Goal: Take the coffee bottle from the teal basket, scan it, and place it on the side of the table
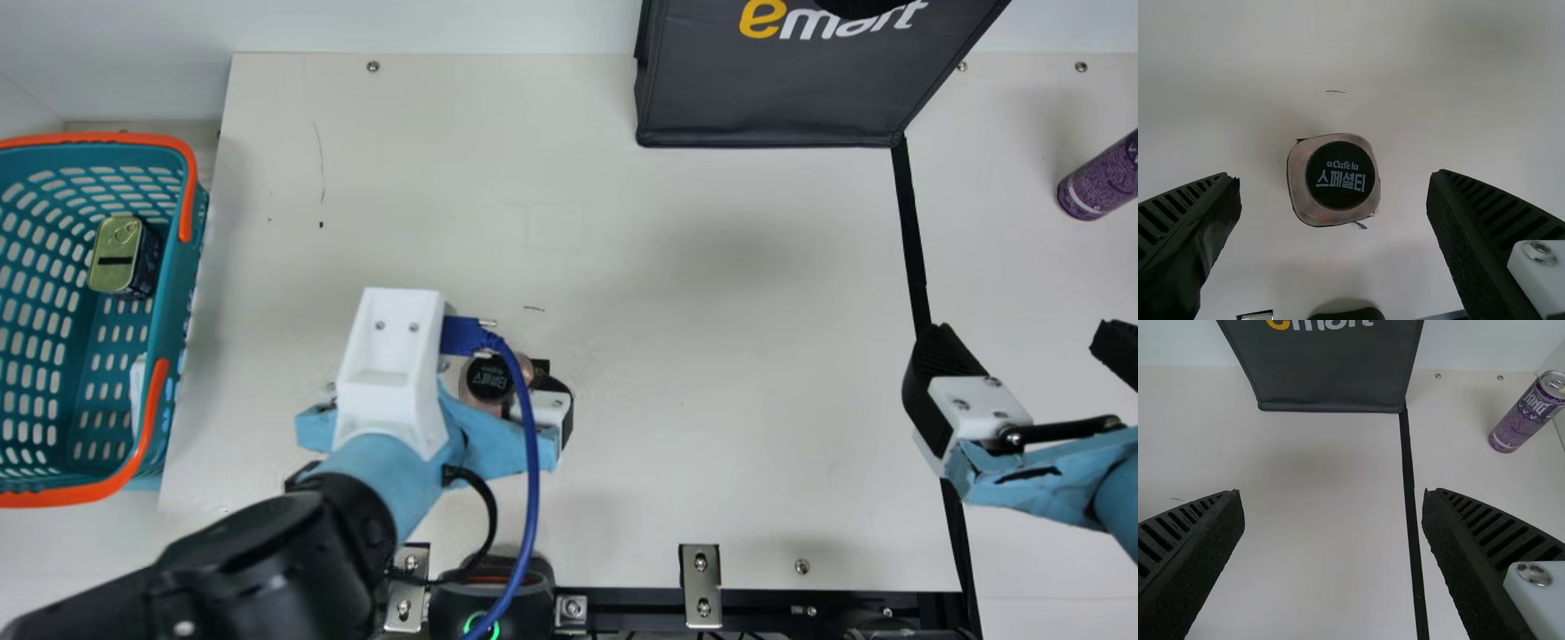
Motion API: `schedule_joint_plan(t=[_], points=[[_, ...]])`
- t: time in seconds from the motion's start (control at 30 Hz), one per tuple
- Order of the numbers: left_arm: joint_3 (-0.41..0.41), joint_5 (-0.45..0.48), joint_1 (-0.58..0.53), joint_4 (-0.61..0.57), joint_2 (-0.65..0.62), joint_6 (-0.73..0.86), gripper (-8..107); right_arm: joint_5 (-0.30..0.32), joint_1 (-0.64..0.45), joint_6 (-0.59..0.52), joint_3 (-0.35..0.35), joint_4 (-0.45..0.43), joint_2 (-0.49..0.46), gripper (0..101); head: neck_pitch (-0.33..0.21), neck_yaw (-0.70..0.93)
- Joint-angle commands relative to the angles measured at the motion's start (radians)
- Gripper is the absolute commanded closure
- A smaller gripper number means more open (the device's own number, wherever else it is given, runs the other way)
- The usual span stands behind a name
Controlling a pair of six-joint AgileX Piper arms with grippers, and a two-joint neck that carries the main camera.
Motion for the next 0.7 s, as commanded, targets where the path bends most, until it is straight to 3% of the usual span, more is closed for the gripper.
schedule_joint_plan(t=[0.0, 0.57, 0.67], points=[[0.004, -0.003, -0.007, 0.022, 0.021, -0.025, 9, 0.000, 0.000, 0.000, 0.000, 0.000, 0.000, 6, -0.029, 0.002], [0.100, -0.097, -0.046, 0.189, 0.093, -0.202, 9, 0.000, 0.000, 0.000, 0.000, 0.000, 0.000, 6, -0.029, 0.002], [0.110, -0.108, -0.046, 0.190, 0.097, -0.216, 29, 0.000, 0.000, 0.000, 0.000, 0.000, 0.000, 6, -0.029, 0.002]])
